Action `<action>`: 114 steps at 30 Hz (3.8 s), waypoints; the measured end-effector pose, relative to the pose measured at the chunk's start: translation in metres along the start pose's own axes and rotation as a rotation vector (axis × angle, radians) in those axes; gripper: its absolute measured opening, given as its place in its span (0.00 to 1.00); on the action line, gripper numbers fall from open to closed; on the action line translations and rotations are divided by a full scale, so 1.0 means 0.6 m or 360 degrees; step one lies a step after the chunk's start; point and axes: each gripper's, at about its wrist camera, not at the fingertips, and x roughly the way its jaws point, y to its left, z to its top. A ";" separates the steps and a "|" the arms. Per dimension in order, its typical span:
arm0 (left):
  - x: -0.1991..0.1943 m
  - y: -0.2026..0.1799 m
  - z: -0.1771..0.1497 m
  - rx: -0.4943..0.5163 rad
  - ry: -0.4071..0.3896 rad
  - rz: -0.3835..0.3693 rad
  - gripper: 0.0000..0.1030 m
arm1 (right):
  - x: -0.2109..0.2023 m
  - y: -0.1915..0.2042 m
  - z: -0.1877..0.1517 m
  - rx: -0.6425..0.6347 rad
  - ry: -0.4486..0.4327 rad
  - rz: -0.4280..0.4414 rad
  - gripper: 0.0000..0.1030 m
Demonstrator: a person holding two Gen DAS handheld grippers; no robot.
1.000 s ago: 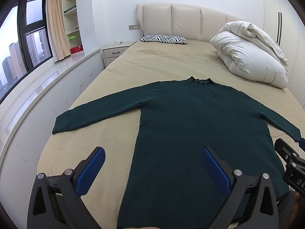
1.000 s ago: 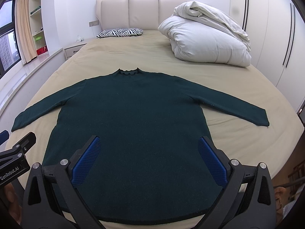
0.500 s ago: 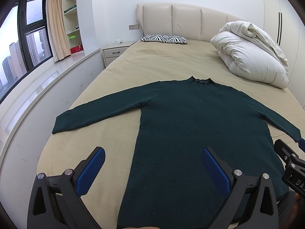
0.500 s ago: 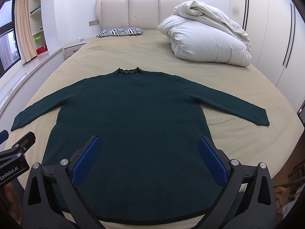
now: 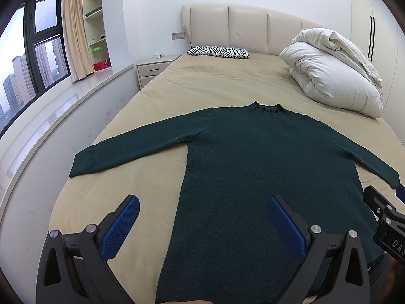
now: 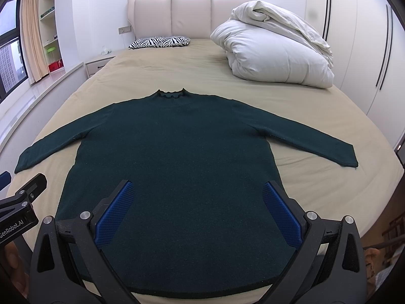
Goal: Fold small clothes
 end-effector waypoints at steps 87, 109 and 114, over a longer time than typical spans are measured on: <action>0.268 0.089 0.067 -0.0644 0.0351 -0.0923 0.99 | 0.456 -0.149 0.250 0.0264 0.0147 0.0569 0.07; 0.462 -0.195 0.147 -0.0171 0.0616 -0.0956 0.41 | 0.452 -0.352 0.135 0.0771 0.0258 0.0740 0.73; 0.459 -0.217 0.155 -0.0073 0.0563 -0.0870 0.10 | 0.448 -0.430 0.122 0.0852 0.0239 0.0695 0.73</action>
